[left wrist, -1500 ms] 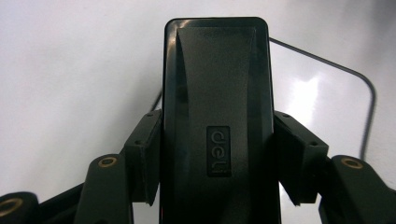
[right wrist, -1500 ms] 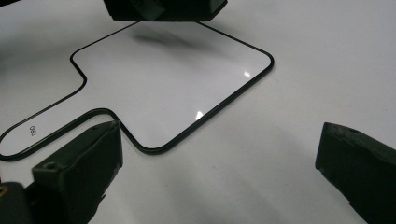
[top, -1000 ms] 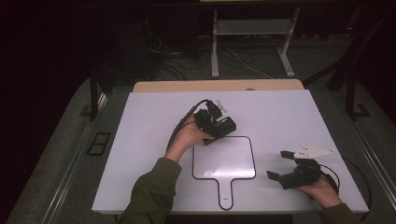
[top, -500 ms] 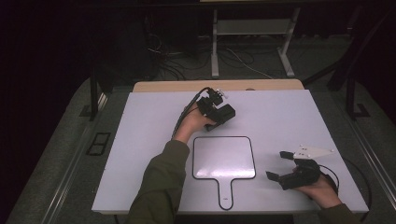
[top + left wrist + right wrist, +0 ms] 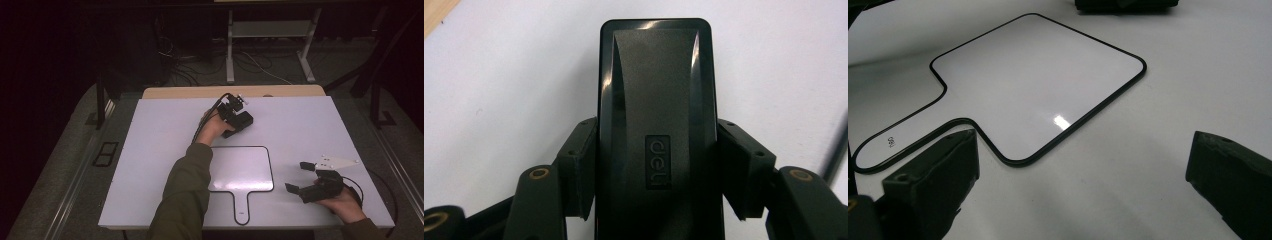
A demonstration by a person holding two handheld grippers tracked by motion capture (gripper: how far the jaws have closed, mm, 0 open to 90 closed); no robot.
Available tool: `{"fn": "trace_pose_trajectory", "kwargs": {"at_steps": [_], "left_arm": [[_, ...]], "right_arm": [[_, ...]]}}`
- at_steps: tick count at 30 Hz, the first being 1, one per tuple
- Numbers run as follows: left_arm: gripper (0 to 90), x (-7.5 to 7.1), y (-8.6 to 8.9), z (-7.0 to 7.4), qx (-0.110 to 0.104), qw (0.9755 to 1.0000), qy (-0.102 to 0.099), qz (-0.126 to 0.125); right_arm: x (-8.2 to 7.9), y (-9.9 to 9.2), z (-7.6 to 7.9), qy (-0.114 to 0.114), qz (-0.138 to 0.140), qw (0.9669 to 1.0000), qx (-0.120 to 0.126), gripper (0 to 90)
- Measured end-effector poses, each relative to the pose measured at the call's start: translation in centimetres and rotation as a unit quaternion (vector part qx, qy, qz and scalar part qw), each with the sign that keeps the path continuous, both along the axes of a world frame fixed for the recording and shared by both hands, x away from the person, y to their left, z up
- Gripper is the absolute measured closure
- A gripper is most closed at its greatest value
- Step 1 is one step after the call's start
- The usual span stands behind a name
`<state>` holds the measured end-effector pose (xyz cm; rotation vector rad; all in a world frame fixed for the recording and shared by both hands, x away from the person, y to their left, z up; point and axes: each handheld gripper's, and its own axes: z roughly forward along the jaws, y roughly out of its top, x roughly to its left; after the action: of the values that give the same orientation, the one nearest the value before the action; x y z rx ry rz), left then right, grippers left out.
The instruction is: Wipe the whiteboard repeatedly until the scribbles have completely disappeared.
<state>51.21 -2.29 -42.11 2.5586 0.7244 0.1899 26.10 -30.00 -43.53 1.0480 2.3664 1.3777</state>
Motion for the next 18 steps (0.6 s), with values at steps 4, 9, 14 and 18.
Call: {"fn": "trace_pose_trajectory", "kwargs": {"at_steps": [4,9,14,18], "left_arm": [[38.7,0.23,-0.05,-0.28,0.008,0.9999,0.007,-0.001],[38.7,0.26,-0.07,-0.55,0.007,1.0,0.006,0.001],[38.5,0.23,-0.12,-0.59,0.008,1.0,0.002,0.0],[36.4,0.25,-0.12,-0.76,0.007,1.0,0.003,-0.004]], "right_arm": [[-0.03,-0.03,0.03,0.0,0.0,1.0,0.001,0.0],[-0.02,-0.02,0.04,0.0,0.0,1.0,0.001,0.0],[-0.01,0.02,0.01,-0.001,0.0,1.0,0.001,0.0],[-0.02,0.02,0.02,-0.001,0.001,1.0,0.001,0.0]]}}
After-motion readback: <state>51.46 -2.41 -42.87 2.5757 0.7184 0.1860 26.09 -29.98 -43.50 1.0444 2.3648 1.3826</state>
